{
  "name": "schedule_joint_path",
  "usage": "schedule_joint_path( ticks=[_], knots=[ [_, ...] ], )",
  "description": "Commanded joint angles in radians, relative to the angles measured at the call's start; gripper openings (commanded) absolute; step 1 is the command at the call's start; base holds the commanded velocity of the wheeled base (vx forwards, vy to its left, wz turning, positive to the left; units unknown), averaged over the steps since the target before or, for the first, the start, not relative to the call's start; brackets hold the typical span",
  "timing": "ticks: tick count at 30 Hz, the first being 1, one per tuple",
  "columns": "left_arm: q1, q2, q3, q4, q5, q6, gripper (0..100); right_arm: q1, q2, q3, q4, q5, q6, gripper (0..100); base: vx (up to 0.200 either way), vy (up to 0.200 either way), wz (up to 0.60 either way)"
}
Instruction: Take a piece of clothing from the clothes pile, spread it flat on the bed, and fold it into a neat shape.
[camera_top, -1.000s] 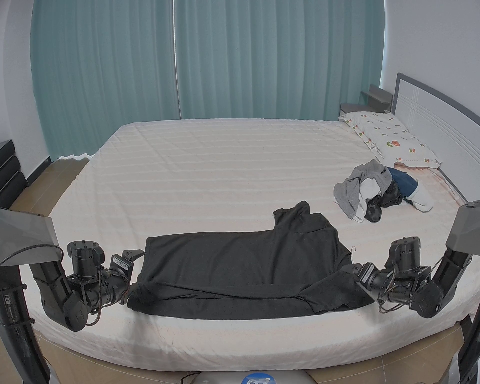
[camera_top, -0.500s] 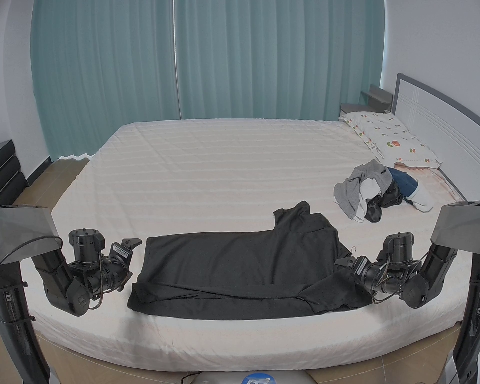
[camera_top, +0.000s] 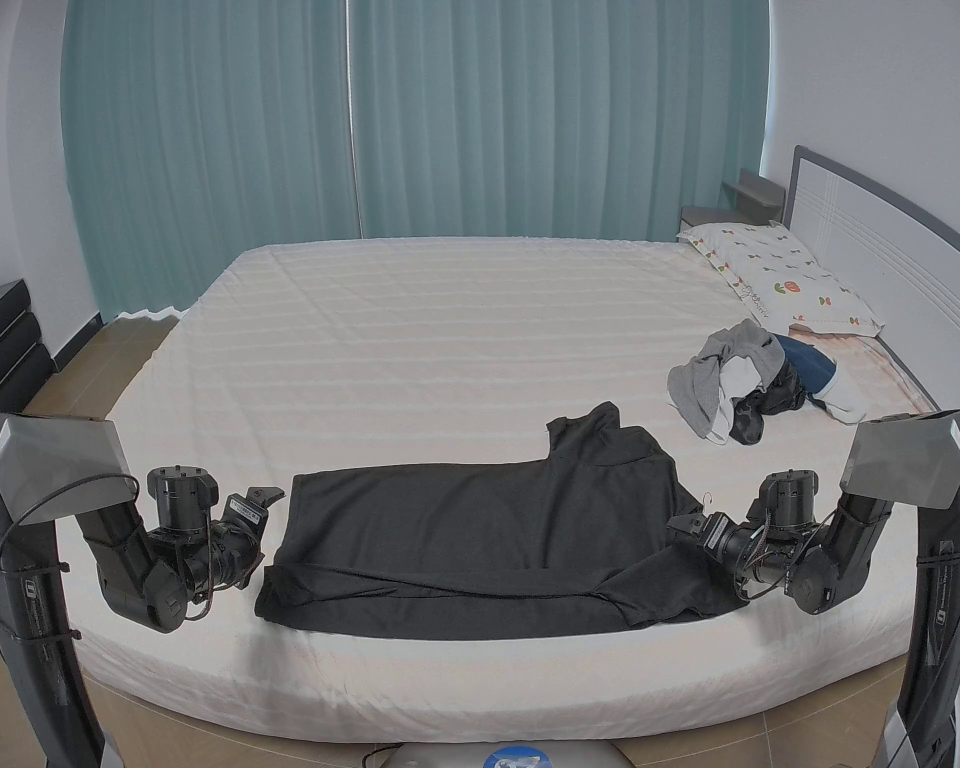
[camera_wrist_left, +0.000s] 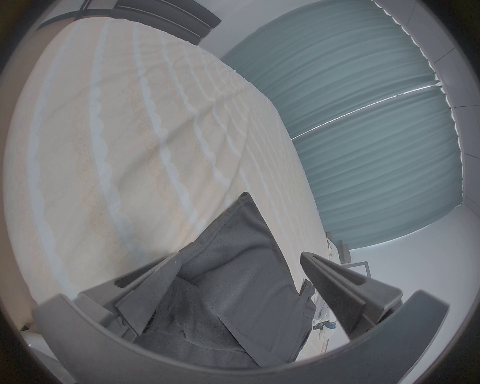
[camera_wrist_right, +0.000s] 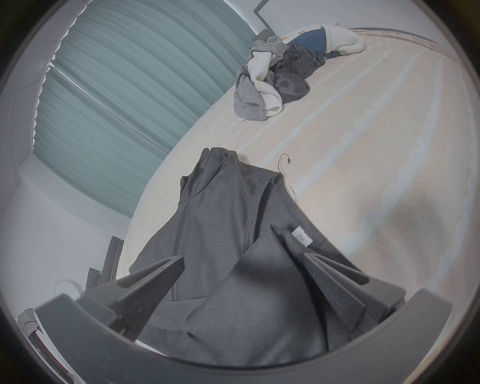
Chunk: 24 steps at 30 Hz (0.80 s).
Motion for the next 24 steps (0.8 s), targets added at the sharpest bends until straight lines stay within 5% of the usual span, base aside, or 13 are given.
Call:
schedule_joint_path(
  ticks=[1, 2, 17, 24],
  knots=[
    [-0.001, 0.005, 0.001, -0.001, 0.000, 0.001, 100, -0.003, 0.044, -0.030, -0.010, 0.001, 0.000, 100, 0.000, 0.000, 0.00],
    [-0.001, 0.007, 0.003, -0.001, 0.002, 0.013, 100, -0.006, 0.050, -0.033, -0.012, 0.001, 0.000, 0, 0.000, 0.000, 0.00],
    [-0.057, -0.042, 0.136, 0.010, 0.003, 0.178, 100, -0.036, 0.032, 0.002, -0.043, -0.007, 0.014, 0, 0.000, 0.000, 0.00],
    [-0.103, -0.009, 0.142, 0.010, 0.075, 0.250, 100, -0.032, 0.021, 0.064, -0.135, -0.008, 0.033, 0, 0.000, 0.000, 0.00]
  ],
)
